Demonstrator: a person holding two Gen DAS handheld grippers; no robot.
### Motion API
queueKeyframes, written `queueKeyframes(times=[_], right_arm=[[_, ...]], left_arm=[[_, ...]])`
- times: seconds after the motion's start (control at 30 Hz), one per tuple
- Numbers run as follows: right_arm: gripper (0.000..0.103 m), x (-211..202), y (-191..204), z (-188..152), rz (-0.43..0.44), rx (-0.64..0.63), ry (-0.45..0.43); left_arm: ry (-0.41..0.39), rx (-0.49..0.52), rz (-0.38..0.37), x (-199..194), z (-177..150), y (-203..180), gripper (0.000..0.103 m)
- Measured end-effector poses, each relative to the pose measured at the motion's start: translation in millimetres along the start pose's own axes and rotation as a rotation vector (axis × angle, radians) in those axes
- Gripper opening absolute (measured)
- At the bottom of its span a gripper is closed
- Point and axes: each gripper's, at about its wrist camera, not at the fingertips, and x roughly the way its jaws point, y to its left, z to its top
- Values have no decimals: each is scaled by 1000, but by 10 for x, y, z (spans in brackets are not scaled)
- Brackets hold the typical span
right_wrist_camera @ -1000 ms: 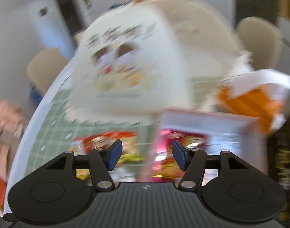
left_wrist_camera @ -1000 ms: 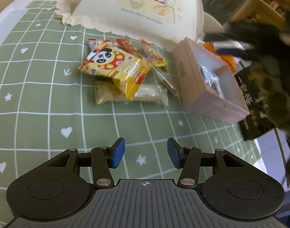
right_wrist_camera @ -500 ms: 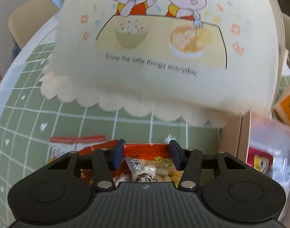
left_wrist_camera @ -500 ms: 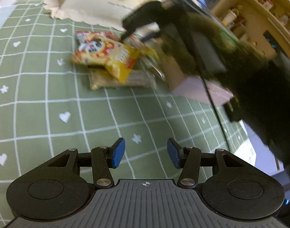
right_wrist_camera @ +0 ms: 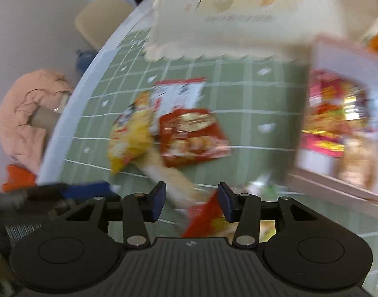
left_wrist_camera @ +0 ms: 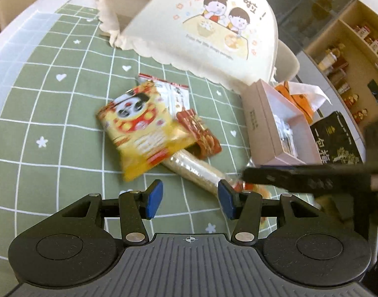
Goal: Organize snacks
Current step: 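Grasp the red quail-egg bag with the right gripper while the left grasps a red-gold packet, then open the left gripper, releasing the red-gold packet onto the table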
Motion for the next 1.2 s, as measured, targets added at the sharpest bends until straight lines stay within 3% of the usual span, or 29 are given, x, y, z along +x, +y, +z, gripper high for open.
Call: queueKeyframes(times=[0.07, 0.2, 0.33, 0.43, 0.57, 0.7, 0.77, 0.87, 1.0, 1.1, 1.2], right_arm=[[55, -135, -175, -82, -38, 22, -28], [56, -151, -574, -185, -102, 101, -28], [56, -36, -674, -291, -23, 189, -25], [57, 64, -491, -432, 16, 180, -23], [62, 14, -162, -696, -63, 16, -60], [62, -133, -156, -988, -200, -81, -73], [63, -225, -256, -1104, -259, -77, -78], [63, -348, -422, -1209, -269, -14, -78], [63, -442, -496, -1321, -298, 21, -84], [65, -513, -536, -1442, -310, 40, -94], [67, -549, -593, -1538, -322, 52, -105]], left_arm=[[-4, 12, -1, -1, 14, -52, 54], [10, 41, -8, 51, 3, -191, 54], [39, 72, -4, 148, -18, -319, 54], [54, 118, -6, 214, 14, -454, 54], [62, 231, 8, 307, 41, -691, 54], [34, 273, 52, 400, 120, -771, 54], [13, 278, 81, 465, 234, -758, 54], [-24, 294, 138, 620, 479, -733, 54], [-32, 242, 200, 911, 785, -584, 54], [16, 238, 204, 1096, 804, -533, 41], [43, 318, 195, 1065, 634, -669, 33]])
